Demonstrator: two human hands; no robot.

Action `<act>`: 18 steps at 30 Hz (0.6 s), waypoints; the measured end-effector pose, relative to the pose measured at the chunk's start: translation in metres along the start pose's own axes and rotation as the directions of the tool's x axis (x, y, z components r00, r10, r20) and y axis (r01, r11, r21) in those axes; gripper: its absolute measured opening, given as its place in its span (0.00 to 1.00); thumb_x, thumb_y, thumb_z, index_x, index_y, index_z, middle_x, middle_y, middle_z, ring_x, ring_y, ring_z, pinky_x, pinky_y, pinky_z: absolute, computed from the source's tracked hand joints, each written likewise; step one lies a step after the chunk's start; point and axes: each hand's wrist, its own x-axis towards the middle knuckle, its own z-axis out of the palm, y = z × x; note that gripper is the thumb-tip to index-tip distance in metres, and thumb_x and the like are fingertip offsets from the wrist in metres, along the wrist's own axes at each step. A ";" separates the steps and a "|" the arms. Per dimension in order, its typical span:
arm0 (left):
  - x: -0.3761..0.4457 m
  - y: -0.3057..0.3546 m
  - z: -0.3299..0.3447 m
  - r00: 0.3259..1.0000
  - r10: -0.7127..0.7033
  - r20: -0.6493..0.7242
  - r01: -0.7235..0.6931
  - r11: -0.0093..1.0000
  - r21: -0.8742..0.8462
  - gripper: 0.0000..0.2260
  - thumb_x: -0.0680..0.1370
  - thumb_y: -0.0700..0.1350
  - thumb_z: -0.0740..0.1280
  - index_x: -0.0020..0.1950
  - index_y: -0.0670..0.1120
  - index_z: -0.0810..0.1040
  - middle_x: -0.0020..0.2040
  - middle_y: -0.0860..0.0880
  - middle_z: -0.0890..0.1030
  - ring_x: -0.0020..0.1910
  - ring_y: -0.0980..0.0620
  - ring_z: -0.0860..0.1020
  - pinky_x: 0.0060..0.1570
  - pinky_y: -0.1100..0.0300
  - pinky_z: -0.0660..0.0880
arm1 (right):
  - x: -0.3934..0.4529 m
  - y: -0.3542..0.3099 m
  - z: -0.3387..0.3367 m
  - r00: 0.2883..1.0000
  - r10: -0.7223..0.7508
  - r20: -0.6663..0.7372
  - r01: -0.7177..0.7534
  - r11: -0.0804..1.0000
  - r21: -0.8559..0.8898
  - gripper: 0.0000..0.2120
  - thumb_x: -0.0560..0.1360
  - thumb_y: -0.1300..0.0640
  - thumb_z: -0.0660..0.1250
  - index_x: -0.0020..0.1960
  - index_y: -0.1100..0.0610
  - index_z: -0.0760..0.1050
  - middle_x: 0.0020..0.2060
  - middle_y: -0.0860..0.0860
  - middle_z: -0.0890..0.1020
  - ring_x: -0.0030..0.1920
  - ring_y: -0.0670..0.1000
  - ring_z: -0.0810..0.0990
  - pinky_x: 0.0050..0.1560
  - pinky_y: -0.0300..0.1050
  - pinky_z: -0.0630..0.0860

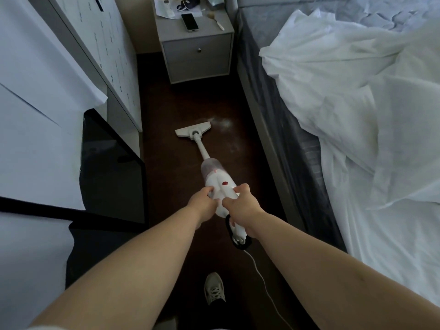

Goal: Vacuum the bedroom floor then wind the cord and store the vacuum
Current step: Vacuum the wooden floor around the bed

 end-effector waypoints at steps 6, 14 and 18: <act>0.008 0.002 -0.013 1.000 0.003 0.005 -0.003 1.000 -0.005 0.26 0.80 0.42 0.62 0.77 0.54 0.59 0.74 0.46 0.68 0.66 0.45 0.72 0.64 0.47 0.73 | 0.006 -0.014 0.005 1.000 0.006 0.004 -0.006 1.000 0.020 0.24 0.77 0.56 0.64 0.69 0.52 0.58 0.56 0.59 0.74 0.44 0.55 0.76 0.33 0.43 0.72; 0.014 0.002 -0.027 1.000 0.009 -0.005 -0.009 1.000 -0.018 0.27 0.80 0.41 0.62 0.77 0.54 0.59 0.73 0.45 0.68 0.64 0.45 0.73 0.63 0.47 0.74 | 0.010 -0.026 0.016 1.000 -0.006 -0.014 0.006 1.000 0.002 0.24 0.78 0.56 0.63 0.70 0.53 0.57 0.57 0.59 0.74 0.50 0.56 0.78 0.37 0.44 0.74; 0.009 -0.005 -0.025 1.000 0.018 -0.002 -0.018 0.999 -0.032 0.27 0.80 0.40 0.62 0.77 0.54 0.60 0.73 0.45 0.68 0.65 0.45 0.73 0.63 0.47 0.74 | 0.004 -0.023 0.018 1.000 -0.010 -0.023 0.010 1.000 -0.002 0.24 0.78 0.56 0.62 0.70 0.54 0.57 0.56 0.58 0.74 0.51 0.56 0.78 0.42 0.46 0.74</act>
